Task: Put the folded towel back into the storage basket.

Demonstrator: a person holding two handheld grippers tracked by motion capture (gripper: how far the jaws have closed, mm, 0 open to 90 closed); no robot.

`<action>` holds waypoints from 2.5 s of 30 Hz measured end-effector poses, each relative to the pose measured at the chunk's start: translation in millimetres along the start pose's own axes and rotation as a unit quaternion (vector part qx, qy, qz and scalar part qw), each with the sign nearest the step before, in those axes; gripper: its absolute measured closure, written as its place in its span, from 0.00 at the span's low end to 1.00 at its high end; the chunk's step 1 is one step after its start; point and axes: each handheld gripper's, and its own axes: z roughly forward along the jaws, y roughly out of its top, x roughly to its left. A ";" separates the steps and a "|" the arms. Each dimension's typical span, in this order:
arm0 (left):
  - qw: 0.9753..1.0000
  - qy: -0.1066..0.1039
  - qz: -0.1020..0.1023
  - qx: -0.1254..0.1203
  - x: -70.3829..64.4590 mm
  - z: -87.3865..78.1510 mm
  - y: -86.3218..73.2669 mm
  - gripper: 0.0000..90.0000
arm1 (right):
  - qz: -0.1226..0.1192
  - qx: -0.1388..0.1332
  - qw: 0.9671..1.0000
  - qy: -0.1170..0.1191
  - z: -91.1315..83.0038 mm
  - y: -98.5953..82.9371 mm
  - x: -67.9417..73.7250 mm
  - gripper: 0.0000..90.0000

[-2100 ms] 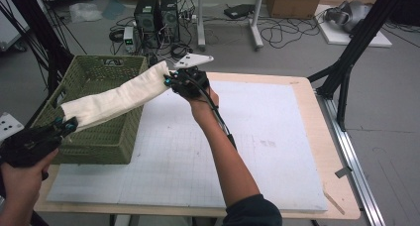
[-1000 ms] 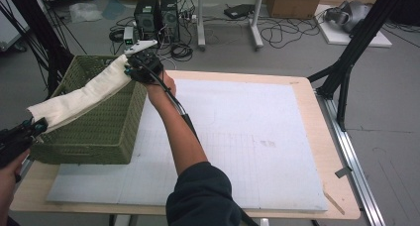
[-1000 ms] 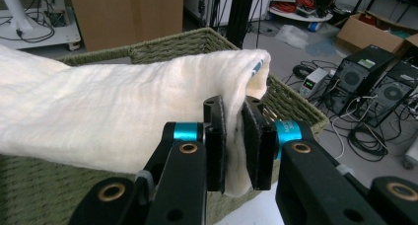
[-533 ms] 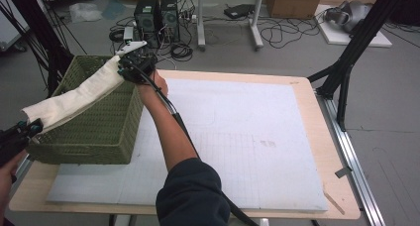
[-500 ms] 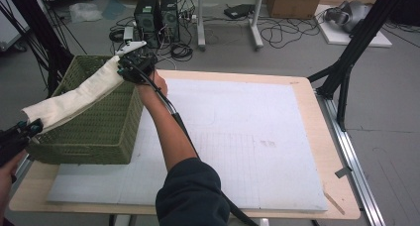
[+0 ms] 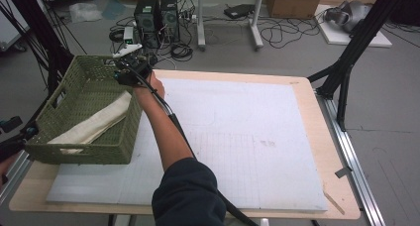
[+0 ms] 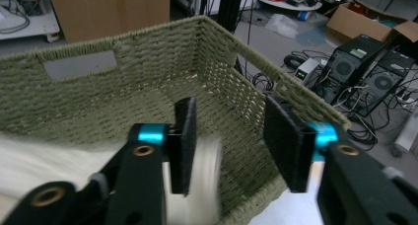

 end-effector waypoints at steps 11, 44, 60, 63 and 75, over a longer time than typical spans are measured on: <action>0.998 -0.062 -0.023 -0.023 -24.3 4.4 4.5 0.39 | -0.017 -0.005 1.000 0.019 -57.9 -1.1 -24.3 0.49; 0.970 -0.244 -0.008 -0.002 -194.4 103.8 7.2 0.19 | 0.076 0.010 0.995 -0.057 -283.5 -183.4 -102.4 0.13; 0.950 -0.311 0.029 0.016 -250.2 124.8 -28.1 0.20 | 0.123 0.011 0.985 -0.121 -347.3 -280.4 -76.8 0.13; 0.948 -0.317 0.032 0.022 -255.6 126.7 -34.9 0.21 | 0.129 0.015 0.983 -0.127 -352.8 -291.3 -72.1 0.13; 0.945 -0.321 0.030 0.054 -265.7 129.9 -59.0 0.20 | 0.124 0.031 0.982 -0.142 -359.6 -309.9 -60.1 0.13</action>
